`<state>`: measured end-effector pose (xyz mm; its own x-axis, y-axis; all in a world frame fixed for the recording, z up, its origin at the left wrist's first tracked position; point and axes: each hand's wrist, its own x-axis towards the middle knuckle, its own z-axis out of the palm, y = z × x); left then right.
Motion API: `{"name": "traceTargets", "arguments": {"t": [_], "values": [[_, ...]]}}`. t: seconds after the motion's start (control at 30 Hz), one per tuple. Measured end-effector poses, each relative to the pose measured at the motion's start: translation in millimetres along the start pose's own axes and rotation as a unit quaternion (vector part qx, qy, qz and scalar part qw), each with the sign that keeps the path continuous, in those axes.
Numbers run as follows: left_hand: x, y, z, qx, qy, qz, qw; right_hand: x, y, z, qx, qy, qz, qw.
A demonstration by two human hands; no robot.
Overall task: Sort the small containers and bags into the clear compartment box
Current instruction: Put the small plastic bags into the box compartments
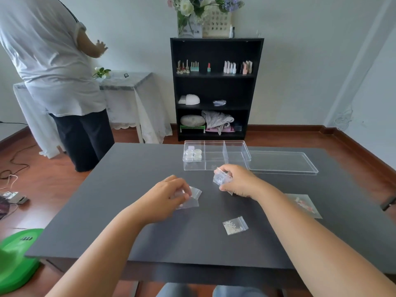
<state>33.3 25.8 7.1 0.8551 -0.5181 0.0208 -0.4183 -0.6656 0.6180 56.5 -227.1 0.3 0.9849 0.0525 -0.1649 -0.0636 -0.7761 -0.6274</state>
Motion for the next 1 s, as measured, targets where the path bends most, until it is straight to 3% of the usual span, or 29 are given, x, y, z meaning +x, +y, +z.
{"name": "traceTargets", "arguments": {"t": [0.2, 0.27, 0.4, 0.57, 0.73, 1.0], "values": [[42, 22, -9, -0.118, 0.19, 0.014, 0.975, -8, 5, 20, 0.107, 0.157, -0.04, 0.981], [84, 56, -3, -0.118, 0.214, 0.011, 0.969, -15, 32, 9, 0.148, 0.224, -0.025, 0.963], [124, 60, -9, -0.133, 0.25, -0.005, 0.959, -14, 30, 20, 0.153, 0.239, -0.025, 0.959], [149, 48, -8, -0.08, 0.243, -0.011, 0.967, -15, 21, 33, 0.182, 0.258, -0.035, 0.948], [170, 46, 6, 0.068, 0.18, -0.022, 0.981, -14, 25, 31, 0.209, 0.266, -0.03, 0.941], [186, 39, 4, 0.256, 0.084, -0.05, 0.962, -15, 26, 28, 0.235, 0.261, -0.024, 0.936]]}}
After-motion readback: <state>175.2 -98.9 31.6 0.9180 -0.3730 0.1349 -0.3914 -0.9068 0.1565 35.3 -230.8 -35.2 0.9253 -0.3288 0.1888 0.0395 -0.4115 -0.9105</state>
